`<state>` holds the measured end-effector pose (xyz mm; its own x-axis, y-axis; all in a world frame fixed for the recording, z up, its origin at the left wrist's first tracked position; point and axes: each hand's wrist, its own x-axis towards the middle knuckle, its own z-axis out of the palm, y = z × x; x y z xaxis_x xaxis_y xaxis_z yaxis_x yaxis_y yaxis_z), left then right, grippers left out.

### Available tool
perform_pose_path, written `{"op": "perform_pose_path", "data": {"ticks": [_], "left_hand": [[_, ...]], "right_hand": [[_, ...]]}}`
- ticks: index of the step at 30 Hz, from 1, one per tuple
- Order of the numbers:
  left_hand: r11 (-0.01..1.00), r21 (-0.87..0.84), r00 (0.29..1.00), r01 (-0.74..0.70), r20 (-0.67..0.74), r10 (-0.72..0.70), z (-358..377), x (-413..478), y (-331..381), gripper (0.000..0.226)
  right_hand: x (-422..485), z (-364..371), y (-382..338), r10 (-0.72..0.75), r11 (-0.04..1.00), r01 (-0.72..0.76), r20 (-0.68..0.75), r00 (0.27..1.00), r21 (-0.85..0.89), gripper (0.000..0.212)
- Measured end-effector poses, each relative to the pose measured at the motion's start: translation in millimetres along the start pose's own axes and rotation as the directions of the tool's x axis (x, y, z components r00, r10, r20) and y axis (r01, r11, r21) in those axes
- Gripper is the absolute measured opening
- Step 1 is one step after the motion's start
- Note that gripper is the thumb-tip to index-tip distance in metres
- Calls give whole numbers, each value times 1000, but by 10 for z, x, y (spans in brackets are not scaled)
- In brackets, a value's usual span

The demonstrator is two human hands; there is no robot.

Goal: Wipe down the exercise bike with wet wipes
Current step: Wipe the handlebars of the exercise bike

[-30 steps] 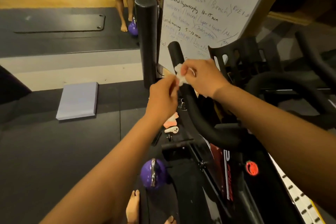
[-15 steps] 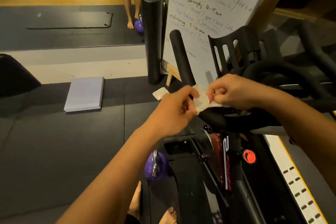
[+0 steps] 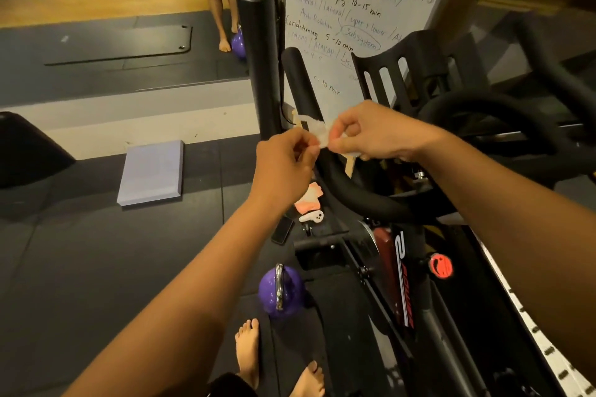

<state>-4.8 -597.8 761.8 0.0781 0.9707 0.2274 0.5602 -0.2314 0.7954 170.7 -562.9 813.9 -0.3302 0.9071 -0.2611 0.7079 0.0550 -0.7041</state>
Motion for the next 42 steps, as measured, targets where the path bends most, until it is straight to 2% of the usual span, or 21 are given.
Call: {"op": "perform_pose_path", "data": {"ticks": [5,8,11,13,15,16,18,20,22,24,26,28,29,30,32,34,38,39,40,42], "left_hand": [[999,0,975,-52,219,50,-51,-478,238,7],[977,131,893,-169,441,95,55,-626,440,10],[944,206,844,-257,524,116,174,-589,644,17],[949,174,850,-264,507,144,159,-481,743,17],[971,81,882,-223,442,166,89,-317,820,14],[979,-5,893,-202,410,186,60,-239,865,13],[972,-166,883,-166,414,221,30,-175,963,12],[935,-341,845,-93,469,255,77,-198,1037,11],[915,-400,842,-53,475,256,201,-260,1006,12],[950,-223,849,-217,438,296,372,-295,890,15],[911,-19,815,-413,439,378,548,-345,817,20],[880,66,814,-470,419,403,708,-438,840,24],[866,113,823,-487,392,411,775,-486,861,28],[847,167,831,-504,361,423,826,-526,868,31],[802,237,827,-549,291,480,892,-575,830,34],[747,267,793,-609,219,569,931,-588,766,33],[707,281,758,-649,157,633,980,-582,693,33],[705,282,756,-651,150,637,989,-581,689,32],[701,283,752,-655,147,643,989,-583,688,32],[684,285,735,-671,137,664,985,-579,682,32]], "right_hand": [[-494,-16,4,89,987,-60,201,976,-147,6],[-778,-81,-79,159,948,-75,254,954,-309,8],[-966,-95,-184,267,801,-107,192,944,-589,4],[-1115,-171,-138,209,733,-133,35,977,-667,5],[-1307,-294,-34,98,838,-176,-175,980,-517,10],[-1405,-314,-6,58,913,-154,-255,965,-378,13],[-1509,-184,19,-11,984,-55,-367,930,-170,20],[-1566,62,49,-53,997,14,-506,861,-81,19],[-1630,247,262,-9,999,-18,-653,757,-35,16],[-1771,289,626,46,984,-162,-763,645,-78,15],[-1955,189,983,125,945,-324,-852,508,-54,14],[-2094,24,1225,188,920,-390,-909,373,31,12],[-2117,-49,1299,203,912,-407,-918,340,51,13],[-2104,-98,1338,210,902,-429,-916,343,46,14],[-2028,-78,1362,211,887,-461,-888,409,-2,17],[-1965,44,1380,164,866,-493,-883,439,-84,21],[-1950,238,1247,38,849,-503,-932,361,-160,14],[-1938,304,1180,17,848,-499,-932,362,-179,12],[-1928,387,1099,-9,846,-489,-923,385,-212,8],[-1945,536,1002,-52,852,-436,-875,482,-291,2]]}}
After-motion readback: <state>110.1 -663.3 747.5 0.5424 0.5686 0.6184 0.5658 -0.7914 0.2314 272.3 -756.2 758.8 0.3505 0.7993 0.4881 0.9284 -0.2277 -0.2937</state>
